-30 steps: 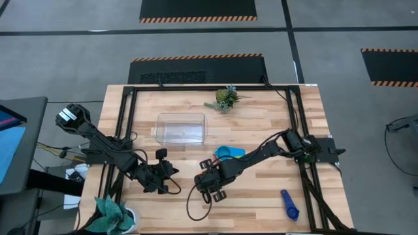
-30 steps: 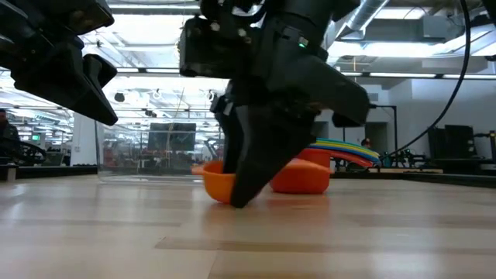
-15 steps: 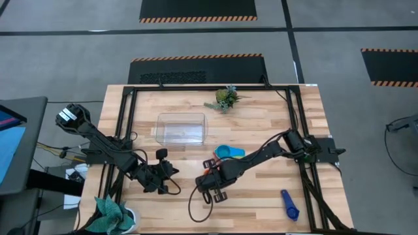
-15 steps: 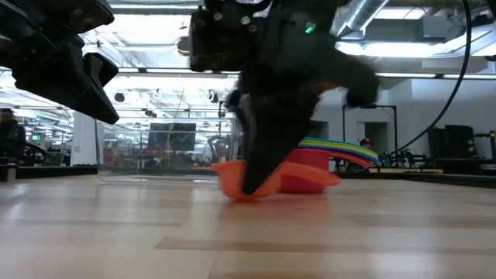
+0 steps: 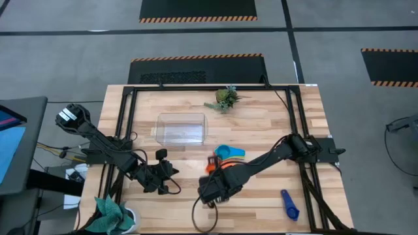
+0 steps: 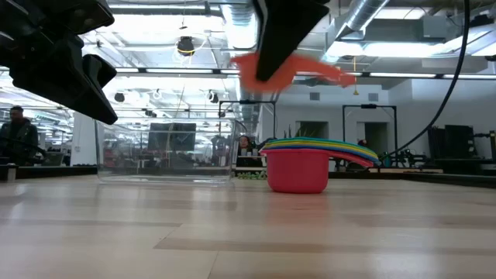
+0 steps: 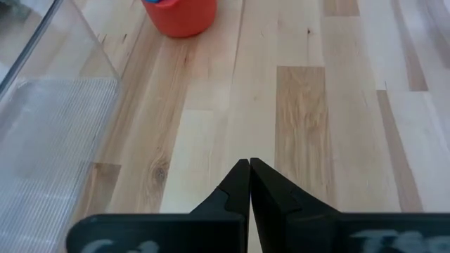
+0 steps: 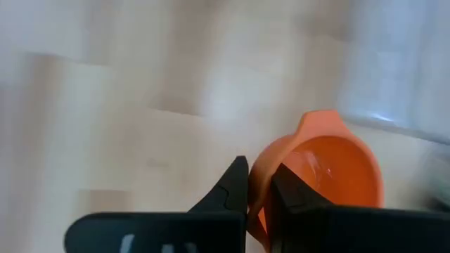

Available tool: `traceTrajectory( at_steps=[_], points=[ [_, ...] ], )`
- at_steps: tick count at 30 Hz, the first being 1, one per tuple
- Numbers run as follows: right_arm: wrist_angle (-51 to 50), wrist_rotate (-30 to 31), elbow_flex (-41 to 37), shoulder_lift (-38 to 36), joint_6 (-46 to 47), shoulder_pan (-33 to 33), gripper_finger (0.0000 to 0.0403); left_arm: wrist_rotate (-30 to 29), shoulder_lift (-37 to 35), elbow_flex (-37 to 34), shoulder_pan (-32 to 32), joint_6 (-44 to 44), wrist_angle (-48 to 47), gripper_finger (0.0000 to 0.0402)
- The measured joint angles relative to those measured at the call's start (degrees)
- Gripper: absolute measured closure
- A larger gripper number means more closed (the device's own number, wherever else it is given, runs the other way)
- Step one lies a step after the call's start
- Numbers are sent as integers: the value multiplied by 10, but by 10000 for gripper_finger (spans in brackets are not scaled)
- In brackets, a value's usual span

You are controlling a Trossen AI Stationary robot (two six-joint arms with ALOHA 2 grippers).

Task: Nest measuring cups in basket
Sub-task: Stack the orange measuring cup on top of the light blue measuring cup

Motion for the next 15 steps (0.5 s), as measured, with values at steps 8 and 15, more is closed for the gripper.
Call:
traceTrajectory(
  at_steps=[8, 15],
  points=[
    [-221, 118, 16, -9, 208, -12, 376, -39, 0, 0, 0, -49, -1, 402],
    [-214, 101, -64, -47, 193, -35, 377, -64, 0, 0, -1, -76, -18, 401]
  ],
)
